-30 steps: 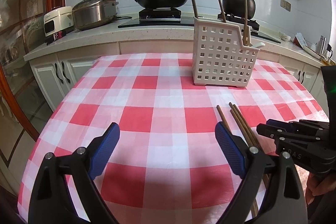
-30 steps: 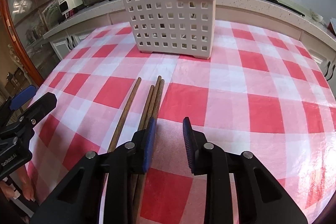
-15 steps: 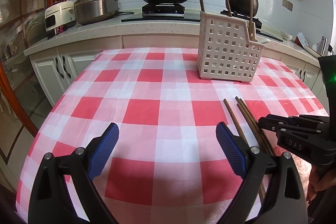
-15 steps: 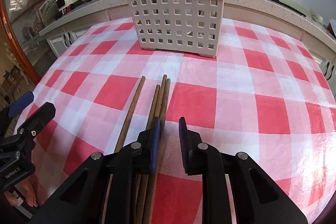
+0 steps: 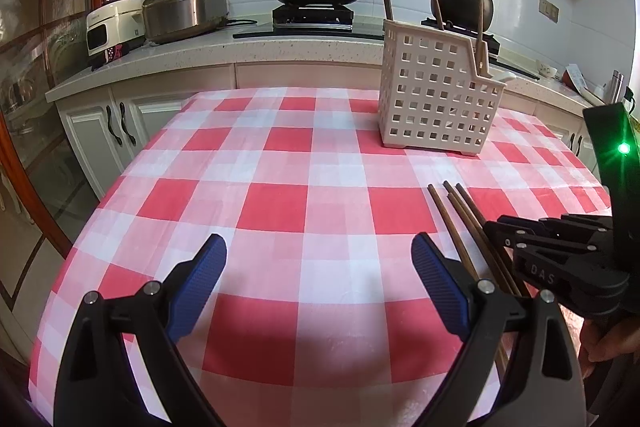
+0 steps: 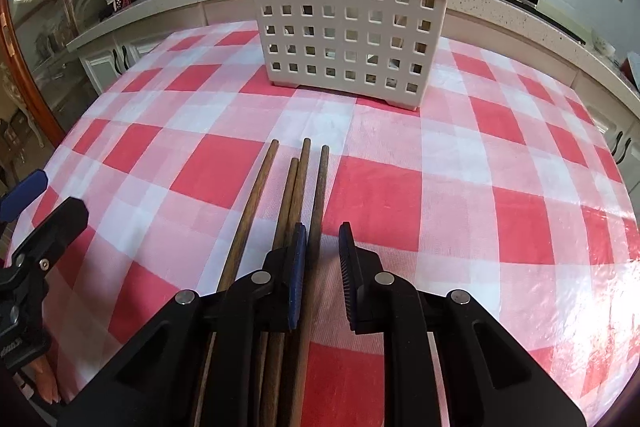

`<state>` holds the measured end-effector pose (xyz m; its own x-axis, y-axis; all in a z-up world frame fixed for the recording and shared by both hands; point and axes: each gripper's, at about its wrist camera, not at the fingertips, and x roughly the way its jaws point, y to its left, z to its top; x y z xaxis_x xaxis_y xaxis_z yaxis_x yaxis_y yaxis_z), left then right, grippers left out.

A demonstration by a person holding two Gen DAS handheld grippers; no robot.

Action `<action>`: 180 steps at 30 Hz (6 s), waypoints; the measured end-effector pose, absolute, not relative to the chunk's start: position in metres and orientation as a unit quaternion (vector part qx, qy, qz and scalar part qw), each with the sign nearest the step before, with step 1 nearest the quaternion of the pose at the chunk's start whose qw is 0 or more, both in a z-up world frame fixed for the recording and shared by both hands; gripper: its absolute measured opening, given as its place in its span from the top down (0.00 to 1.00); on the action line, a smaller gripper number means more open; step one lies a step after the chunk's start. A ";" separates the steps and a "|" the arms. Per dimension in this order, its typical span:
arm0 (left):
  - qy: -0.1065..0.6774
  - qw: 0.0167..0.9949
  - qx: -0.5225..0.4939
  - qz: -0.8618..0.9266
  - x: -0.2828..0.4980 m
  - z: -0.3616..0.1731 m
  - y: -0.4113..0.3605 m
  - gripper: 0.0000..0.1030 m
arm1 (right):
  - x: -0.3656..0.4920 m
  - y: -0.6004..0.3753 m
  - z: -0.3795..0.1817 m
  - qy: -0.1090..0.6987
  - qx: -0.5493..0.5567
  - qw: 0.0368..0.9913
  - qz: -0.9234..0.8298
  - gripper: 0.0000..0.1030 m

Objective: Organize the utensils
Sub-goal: 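Close the right tool on a chopstick while the left tool closes on another, then lift both held chopsticks upright and carry them over the white basket, then lower the chopsticks into the basket and open both tools, then move both open tools back toward the last chopsticks on the cloth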

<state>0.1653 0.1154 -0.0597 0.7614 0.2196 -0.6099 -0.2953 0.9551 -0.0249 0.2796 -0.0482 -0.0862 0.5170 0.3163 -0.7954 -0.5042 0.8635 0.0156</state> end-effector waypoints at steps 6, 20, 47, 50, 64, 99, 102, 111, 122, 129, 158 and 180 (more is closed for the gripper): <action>0.333 0.933 -0.069 0.121 0.171 -0.060 0.108 0.12 | 0.280 -0.060 -0.086 0.429 -0.108 0.862 0.247 0.94; 0.410 0.907 -0.059 0.078 0.223 -0.072 0.053 0.42 | 0.277 -0.121 -0.068 0.409 -0.042 0.874 0.258 0.94; 0.429 0.899 -0.046 0.067 0.248 -0.090 0.034 0.94 | 0.283 -0.157 -0.073 0.411 -0.014 0.873 0.262 0.94; 0.423 0.903 -0.053 0.063 0.243 -0.086 0.039 0.94 | 0.282 -0.155 -0.070 0.407 -0.017 0.875 0.262 0.94; 0.316 0.945 -0.059 0.058 0.200 0.001 0.053 0.94 | 0.266 -0.147 -0.004 0.334 -0.022 0.903 0.268 0.94; 0.180 0.982 -0.027 0.054 0.172 0.094 0.052 0.94 | 0.239 -0.116 0.097 0.205 -0.074 0.932 0.291 0.94; 0.173 0.983 -0.026 0.051 0.180 0.105 0.054 0.94 | 0.243 -0.113 0.109 0.195 -0.081 0.933 0.291 0.94; 0.140 0.989 -0.022 0.047 0.212 0.153 0.060 0.94 | 0.273 -0.106 0.147 0.174 -0.081 0.939 0.287 0.94; 0.103 0.993 -0.020 0.056 0.267 0.199 0.068 0.94 | 0.317 -0.091 0.182 0.153 -0.082 0.943 0.284 0.94; 0.086 0.994 -0.026 0.058 0.303 0.202 0.076 0.94 | 0.345 -0.077 0.182 0.155 -0.080 0.942 0.288 0.94; 0.206 0.975 -0.053 0.063 0.385 0.072 0.115 0.82 | 0.436 -0.052 0.093 0.268 -0.069 0.923 0.267 0.92; 0.196 0.971 -0.027 0.132 0.235 0.081 0.114 0.05 | 0.325 -0.122 0.080 0.266 -0.039 0.925 0.270 0.64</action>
<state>0.2347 0.1142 0.0814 0.8882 0.2450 -0.3887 -0.2665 0.9638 -0.0016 0.3245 -0.1218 0.0801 0.7135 0.4778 -0.5124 -0.5191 0.8517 0.0713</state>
